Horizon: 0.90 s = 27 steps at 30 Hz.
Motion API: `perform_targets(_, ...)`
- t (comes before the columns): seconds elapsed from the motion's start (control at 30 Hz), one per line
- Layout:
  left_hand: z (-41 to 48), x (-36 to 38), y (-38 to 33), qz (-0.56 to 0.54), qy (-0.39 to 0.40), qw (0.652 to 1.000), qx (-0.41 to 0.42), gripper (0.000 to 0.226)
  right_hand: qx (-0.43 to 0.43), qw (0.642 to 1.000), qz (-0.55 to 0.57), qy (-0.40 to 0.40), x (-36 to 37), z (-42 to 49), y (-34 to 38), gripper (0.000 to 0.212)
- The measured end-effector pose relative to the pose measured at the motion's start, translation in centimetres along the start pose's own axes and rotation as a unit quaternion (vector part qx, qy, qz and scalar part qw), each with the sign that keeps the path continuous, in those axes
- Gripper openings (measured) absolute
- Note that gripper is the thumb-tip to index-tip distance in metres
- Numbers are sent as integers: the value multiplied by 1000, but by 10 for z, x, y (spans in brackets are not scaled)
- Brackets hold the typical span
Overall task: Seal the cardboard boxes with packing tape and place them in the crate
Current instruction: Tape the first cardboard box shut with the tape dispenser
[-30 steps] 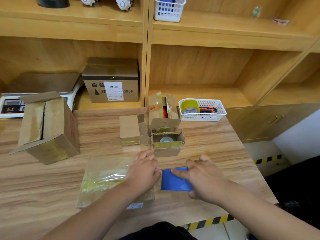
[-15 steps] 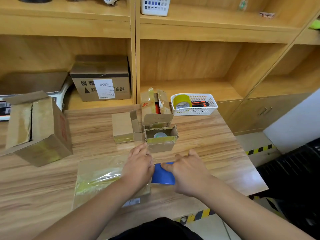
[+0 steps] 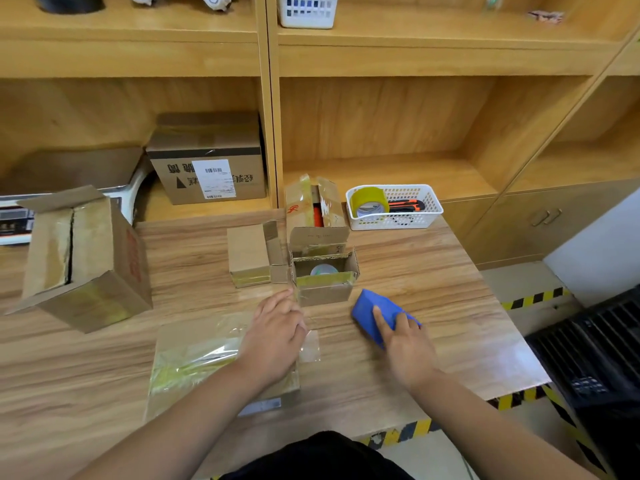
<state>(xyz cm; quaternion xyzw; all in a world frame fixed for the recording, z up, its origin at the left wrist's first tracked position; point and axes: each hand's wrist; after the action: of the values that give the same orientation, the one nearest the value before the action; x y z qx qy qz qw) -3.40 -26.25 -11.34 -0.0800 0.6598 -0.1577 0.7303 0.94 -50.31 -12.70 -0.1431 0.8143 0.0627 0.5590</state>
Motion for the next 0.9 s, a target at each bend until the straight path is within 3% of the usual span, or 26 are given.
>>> perform_targets(0.2, -1, -3, -1, -2, 8, 1000, 2, 23, 2, 999, 36, 13, 24, 6, -7, 77)
perform_targets(0.3, -1, -3, 0, -1, 8, 1000, 5, 23, 20, 999, 38, 13, 21, 5, 5, 67)
perform_targets(0.37, -1, -3, 0, -7, 6, 1000, 5, 23, 10, 996, 70, -51, 14, 2, 21, 51)
perform_targets(0.4, -1, -4, 0, -7, 5, 1000, 6, 24, -11, 984, 132, -117, 10, 0, 31, 37)
perform_targets(0.47, -2, -4, -1, -4, 6, 1000, 6, 25, -55, 925, 317, -202, 1, -7, 55, 17)
perform_targets(0.57, -2, -3, 1, 10, 7, 1000, 11, 25, -27, 788, 600, -135, -8, -14, 93, 33)
perform_targets(0.63, -2, -1, 2, 26, 9, 1000, 15, 26, 30, 704, 705, -80, -8, -14, 108, 28)
perform_targets(0.67, -2, -1, 2, 33, 11, 999, 16, 27, 47, 678, 730, -72, -7, -14, 113, 25)
perform_targets(0.73, -3, -1, 1, 48, 15, 998, 25, 27, 74, 658, 745, -81, -3, -14, 116, 25)
perform_targets(0.9, -5, -12, 5, 26, 52, 998, 28, 29, 114, 681, 716, -104, 1, -15, 123, 31)
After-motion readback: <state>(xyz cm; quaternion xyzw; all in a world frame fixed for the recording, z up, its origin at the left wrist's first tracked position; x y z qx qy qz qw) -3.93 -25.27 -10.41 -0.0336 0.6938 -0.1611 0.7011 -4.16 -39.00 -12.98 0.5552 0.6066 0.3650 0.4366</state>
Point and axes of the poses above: each hand's wrist, its own z-axis towards the middle knuckle, its own x-axis out of the palm, y = z × x, and after that the axes turned 12 degrees about z, right-handed
